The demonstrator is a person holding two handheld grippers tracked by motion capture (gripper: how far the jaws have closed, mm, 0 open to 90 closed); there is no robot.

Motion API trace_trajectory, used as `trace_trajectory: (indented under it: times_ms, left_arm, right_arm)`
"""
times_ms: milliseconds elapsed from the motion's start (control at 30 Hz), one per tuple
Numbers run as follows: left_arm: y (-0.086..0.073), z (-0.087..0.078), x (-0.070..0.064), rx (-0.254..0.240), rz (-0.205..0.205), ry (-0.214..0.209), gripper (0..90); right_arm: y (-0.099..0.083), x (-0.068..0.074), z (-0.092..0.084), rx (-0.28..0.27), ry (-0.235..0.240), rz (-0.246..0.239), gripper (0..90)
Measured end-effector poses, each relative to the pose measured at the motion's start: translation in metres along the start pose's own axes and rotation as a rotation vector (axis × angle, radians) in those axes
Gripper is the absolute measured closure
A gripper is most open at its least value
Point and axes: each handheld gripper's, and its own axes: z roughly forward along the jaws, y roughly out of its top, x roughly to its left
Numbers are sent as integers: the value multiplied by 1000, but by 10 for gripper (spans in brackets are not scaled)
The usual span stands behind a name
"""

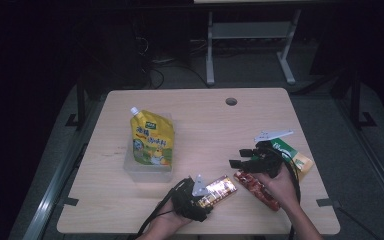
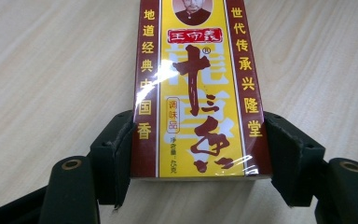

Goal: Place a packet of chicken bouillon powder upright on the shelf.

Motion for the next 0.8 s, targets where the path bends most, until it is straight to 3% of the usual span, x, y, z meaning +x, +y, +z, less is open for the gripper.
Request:
trace_trajectory:
  times_ms: [167,333,400,800]
  left_arm:
    - [0,-2,2,-22,-14,34,325]
    - [8,-10,6,-70,-28,79,325]
    - [13,-14,8,-94,-43,92,325]
    - [39,-31,14,-183,-49,175,325]
  right_arm:
    - [0,-2,-1,2,-7,9,317]
    - [0,-4,0,5,15,43,294]
    - [1,-6,3,25,36,85,272]
    - [10,-9,8,52,84,177,232]
